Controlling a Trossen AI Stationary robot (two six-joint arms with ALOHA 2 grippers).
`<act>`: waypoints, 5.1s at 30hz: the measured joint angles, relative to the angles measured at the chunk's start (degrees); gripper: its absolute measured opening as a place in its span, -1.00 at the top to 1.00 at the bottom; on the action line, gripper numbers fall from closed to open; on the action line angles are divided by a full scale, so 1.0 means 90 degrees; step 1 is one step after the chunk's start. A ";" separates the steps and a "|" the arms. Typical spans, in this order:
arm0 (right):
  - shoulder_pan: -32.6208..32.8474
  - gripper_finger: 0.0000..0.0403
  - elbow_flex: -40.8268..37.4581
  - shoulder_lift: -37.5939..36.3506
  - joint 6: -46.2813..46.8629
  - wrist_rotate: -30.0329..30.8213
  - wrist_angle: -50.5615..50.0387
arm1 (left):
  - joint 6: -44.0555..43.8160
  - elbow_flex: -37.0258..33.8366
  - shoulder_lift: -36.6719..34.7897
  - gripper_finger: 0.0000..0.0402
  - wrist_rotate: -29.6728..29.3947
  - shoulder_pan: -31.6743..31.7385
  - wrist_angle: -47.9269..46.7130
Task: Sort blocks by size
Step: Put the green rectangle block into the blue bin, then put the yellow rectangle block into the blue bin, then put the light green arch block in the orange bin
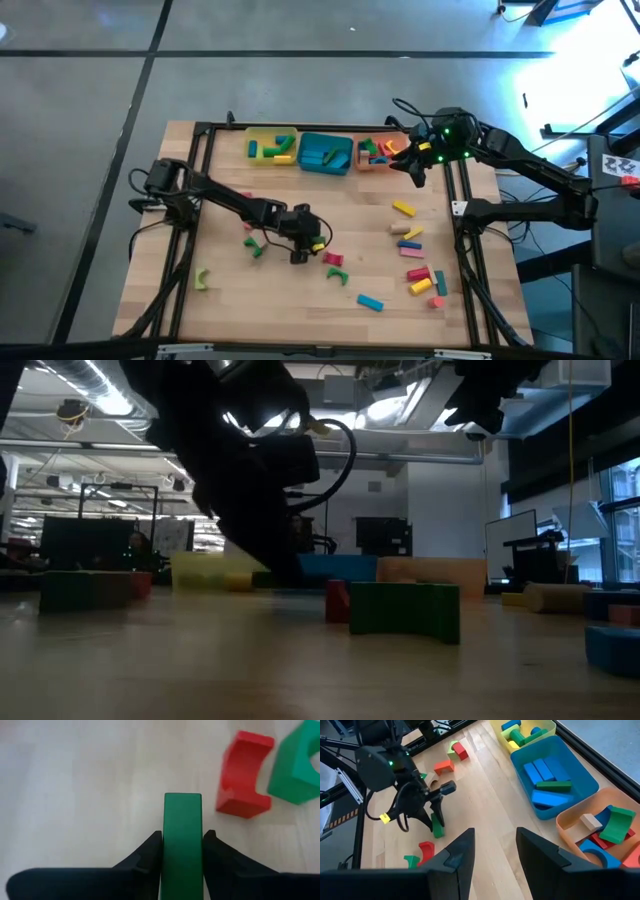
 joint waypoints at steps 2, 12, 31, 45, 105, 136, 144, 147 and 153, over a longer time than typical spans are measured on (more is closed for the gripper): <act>0.0001 0.27 0.0000 0.0002 0.0000 0.0000 -0.0002 | 0.0047 0.0000 -0.0076 0.49 -0.0006 0.0117 0.0011; 0.0002 0.27 0.0000 0.0002 0.0000 -0.0014 -0.0005 | 0.0816 0.0010 -0.0625 0.51 -0.0033 0.1109 0.0278; 0.2334 0.27 0.0002 0.0002 0.0875 0.1322 -0.0818 | 0.1200 0.0019 -0.0641 0.45 -0.0043 0.3441 0.1947; 0.3808 0.27 -0.0042 0.0499 0.3691 0.3762 -0.2226 | 0.1252 0.0019 -0.0546 0.44 -0.0037 0.3787 0.1917; 0.2487 0.27 -0.2290 0.3295 0.1831 0.3434 -0.0033 | 0.0841 0.0019 -0.0296 0.01 -0.0531 0.3187 0.1872; 0.1738 0.70 -0.0814 0.3402 -0.1144 0.3766 0.3908 | 0.0332 0.0024 -0.3433 0.01 -0.0455 0.2674 -0.3927; 0.0528 0.66 -0.0809 0.4035 -0.1332 0.2714 0.5947 | -0.0478 0.0021 -0.3655 0.02 -0.0488 0.2147 -0.5011; 0.0230 0.56 -0.0811 0.4565 -0.1333 0.2336 0.6716 | -0.0586 0.0019 -0.3655 0.02 -0.0492 0.1952 -0.4991; -0.0055 0.50 -0.0816 0.5218 -0.1333 0.2195 0.7783 | -0.1110 0.0019 -0.3655 0.02 -0.0240 0.1592 -0.5382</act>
